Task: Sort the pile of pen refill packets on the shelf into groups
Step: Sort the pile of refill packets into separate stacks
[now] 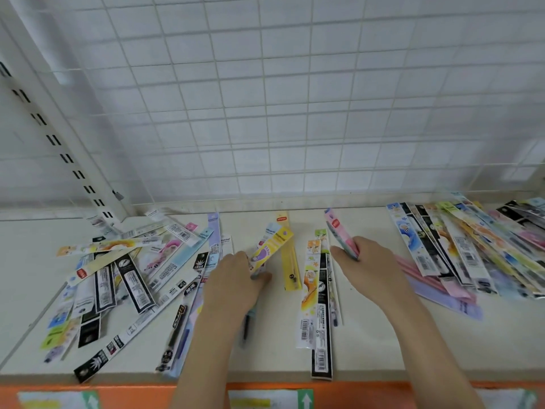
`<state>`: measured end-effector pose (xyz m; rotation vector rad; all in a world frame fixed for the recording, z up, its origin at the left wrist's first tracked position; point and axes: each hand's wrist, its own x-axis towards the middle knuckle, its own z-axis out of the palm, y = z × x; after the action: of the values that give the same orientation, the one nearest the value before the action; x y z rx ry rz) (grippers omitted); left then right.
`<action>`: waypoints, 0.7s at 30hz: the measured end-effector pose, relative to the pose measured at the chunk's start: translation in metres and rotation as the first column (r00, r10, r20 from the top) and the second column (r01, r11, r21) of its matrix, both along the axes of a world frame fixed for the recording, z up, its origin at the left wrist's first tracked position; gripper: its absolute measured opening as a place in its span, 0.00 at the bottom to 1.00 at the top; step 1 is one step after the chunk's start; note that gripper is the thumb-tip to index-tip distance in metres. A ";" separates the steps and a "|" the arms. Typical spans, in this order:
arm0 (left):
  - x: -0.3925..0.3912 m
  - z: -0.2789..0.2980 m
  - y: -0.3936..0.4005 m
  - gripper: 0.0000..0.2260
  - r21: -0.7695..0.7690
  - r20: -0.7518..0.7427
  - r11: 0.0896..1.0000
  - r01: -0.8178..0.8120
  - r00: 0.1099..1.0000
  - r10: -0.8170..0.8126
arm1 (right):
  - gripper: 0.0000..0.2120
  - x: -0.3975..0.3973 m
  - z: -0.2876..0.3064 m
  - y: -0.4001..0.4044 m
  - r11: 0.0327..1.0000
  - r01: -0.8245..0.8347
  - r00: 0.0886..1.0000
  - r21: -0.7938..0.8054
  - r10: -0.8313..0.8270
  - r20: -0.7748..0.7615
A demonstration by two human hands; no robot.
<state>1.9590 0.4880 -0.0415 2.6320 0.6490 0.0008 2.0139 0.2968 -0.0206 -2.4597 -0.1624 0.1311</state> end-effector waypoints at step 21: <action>0.000 0.018 -0.001 0.15 -0.089 -0.064 0.993 0.075 0.995 -0.080 | 0.18 -0.003 0.000 -0.002 0.993 0.042 0.994 0.109 -0.052 0.092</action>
<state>1.9587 0.4873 -0.0234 2.5804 0.5557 -0.1369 2.0107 0.2949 -0.0206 -2.3621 -0.1480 -0.0142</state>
